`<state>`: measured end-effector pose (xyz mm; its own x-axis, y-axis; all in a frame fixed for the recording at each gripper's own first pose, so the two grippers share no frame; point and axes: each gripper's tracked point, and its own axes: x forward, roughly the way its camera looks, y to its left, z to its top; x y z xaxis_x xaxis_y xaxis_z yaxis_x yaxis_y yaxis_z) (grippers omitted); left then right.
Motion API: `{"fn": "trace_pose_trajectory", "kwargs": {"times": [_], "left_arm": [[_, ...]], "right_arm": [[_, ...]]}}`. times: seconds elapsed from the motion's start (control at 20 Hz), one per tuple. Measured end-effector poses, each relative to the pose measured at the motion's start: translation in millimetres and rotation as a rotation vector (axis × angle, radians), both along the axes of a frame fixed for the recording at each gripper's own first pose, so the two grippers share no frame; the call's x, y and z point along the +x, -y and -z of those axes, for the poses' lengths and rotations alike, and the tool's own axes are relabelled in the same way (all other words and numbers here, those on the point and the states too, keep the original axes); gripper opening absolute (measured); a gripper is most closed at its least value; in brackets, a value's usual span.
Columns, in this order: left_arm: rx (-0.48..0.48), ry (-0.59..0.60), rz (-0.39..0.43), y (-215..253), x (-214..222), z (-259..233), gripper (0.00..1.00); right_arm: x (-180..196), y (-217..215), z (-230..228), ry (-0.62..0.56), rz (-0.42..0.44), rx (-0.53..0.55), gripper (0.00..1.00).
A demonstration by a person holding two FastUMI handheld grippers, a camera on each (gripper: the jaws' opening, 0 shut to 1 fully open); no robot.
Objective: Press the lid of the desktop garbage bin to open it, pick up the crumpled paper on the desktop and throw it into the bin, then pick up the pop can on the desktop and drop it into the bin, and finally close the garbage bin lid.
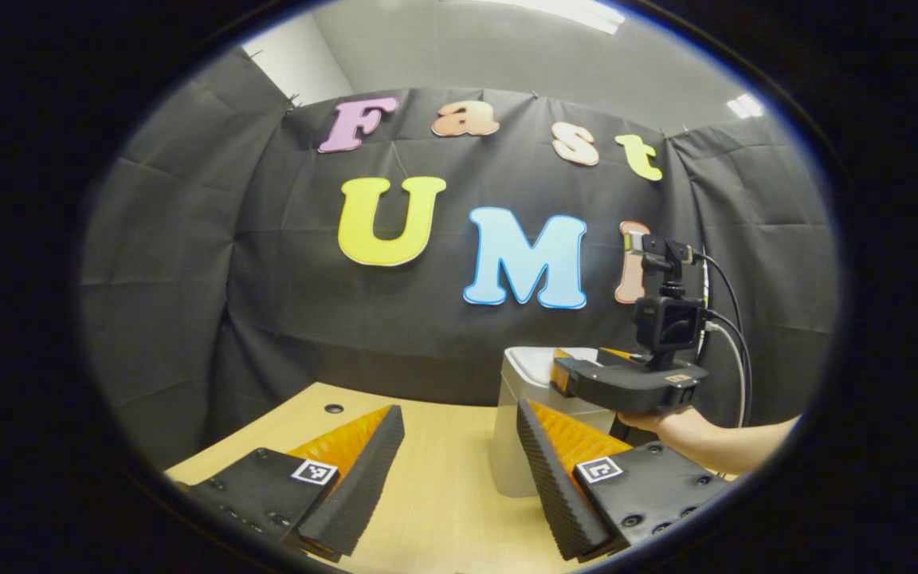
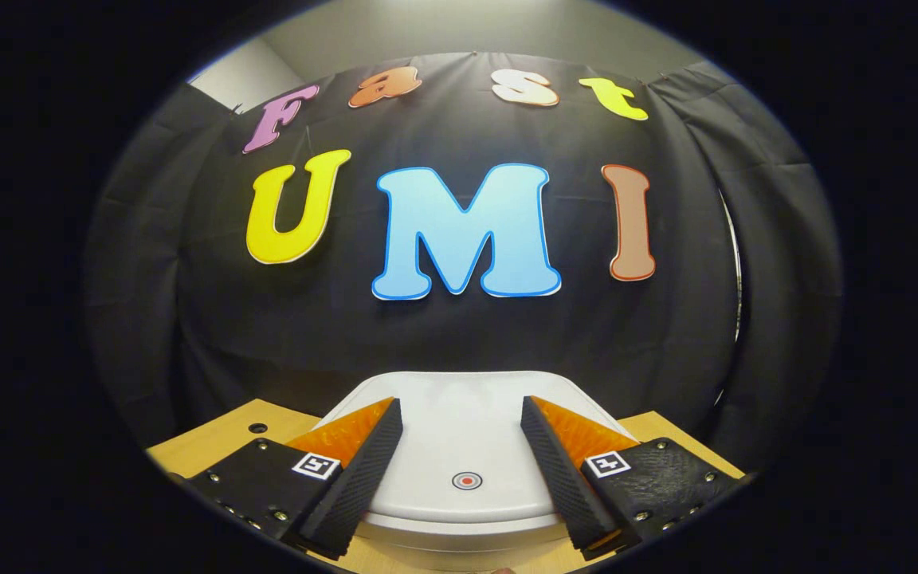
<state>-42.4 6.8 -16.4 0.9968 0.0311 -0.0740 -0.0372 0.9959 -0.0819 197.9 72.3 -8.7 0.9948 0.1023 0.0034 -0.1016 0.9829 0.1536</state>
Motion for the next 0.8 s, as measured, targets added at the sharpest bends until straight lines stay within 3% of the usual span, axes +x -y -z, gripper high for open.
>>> {"fn": "trace_pose_trajectory", "kwargs": {"times": [0.2,0.8], "left_arm": [[0.005,0.009,-0.027,-12.9,-10.6,-8.1,0.91],[-0.001,0.010,-0.051,-9.6,-6.9,-3.8,0.91]], "right_arm": [[-14.0,4.6,-0.1,-0.015,-0.061,-0.010,0.96],[-100.8,36.3,5.6,-0.035,-0.065,-0.005,0.95]]}}
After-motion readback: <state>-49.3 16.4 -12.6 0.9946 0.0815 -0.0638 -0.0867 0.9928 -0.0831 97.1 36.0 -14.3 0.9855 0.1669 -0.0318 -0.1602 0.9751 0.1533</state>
